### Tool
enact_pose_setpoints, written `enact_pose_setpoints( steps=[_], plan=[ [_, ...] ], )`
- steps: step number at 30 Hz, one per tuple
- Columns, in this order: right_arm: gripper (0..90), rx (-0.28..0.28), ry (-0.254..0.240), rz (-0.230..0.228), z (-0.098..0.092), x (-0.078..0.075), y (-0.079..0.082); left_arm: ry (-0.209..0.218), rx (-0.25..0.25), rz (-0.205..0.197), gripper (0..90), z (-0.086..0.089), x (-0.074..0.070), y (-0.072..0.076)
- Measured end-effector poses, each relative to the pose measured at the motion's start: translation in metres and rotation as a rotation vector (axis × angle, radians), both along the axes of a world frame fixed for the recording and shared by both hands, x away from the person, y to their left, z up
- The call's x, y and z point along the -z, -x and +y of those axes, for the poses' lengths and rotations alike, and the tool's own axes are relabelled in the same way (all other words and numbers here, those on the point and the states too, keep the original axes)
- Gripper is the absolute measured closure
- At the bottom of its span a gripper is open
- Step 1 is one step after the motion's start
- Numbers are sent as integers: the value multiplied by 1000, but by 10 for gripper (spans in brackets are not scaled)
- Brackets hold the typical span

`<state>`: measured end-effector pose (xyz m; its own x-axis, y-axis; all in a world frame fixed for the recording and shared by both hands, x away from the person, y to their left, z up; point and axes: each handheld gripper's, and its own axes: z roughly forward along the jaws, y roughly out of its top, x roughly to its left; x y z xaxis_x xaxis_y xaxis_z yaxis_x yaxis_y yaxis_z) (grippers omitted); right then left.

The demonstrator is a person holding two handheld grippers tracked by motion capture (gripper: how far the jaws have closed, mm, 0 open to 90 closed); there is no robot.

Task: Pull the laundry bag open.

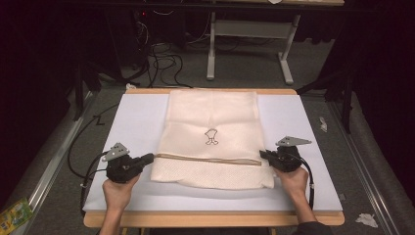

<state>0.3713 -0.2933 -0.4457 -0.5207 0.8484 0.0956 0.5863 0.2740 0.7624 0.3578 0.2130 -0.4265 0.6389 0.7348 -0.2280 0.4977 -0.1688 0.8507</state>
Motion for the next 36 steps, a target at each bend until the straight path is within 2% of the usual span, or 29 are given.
enact_pose_setpoints(
  steps=[8, 14, 23, 29, 30, 31, 34, 36],
  plan=[
    [851, -3, 13, 9, 1, 5, 0, -21, 3, 12, 868, -2, 2, -1],
    [843, -1, 21, 35, 2, 13, 0, -60, 2, 20, 867, -5, 4, 1],
    [827, -9, 41, 27, 3, 14, 0, -85, 1, 27, 867, -6, 6, 1],
    [751, 8, 45, 41, 3, 15, 0, -96, 1, 25, 860, -8, 9, 0],
    [686, 19, 46, 42, 3, 15, 0, -97, 5, 30, 858, -9, 10, -1],
    [659, 26, 45, 43, 3, 15, 0, -101, 5, 23, 854, -10, 11, -1],
    [620, 39, 43, 34, 3, 13, 0, -100, 8, 23, 815, -11, 12, -2],
    [593, 51, 41, 13, 3, 10, 0, -89, 3, 9, 777, -10, 11, -1]
  ],
)
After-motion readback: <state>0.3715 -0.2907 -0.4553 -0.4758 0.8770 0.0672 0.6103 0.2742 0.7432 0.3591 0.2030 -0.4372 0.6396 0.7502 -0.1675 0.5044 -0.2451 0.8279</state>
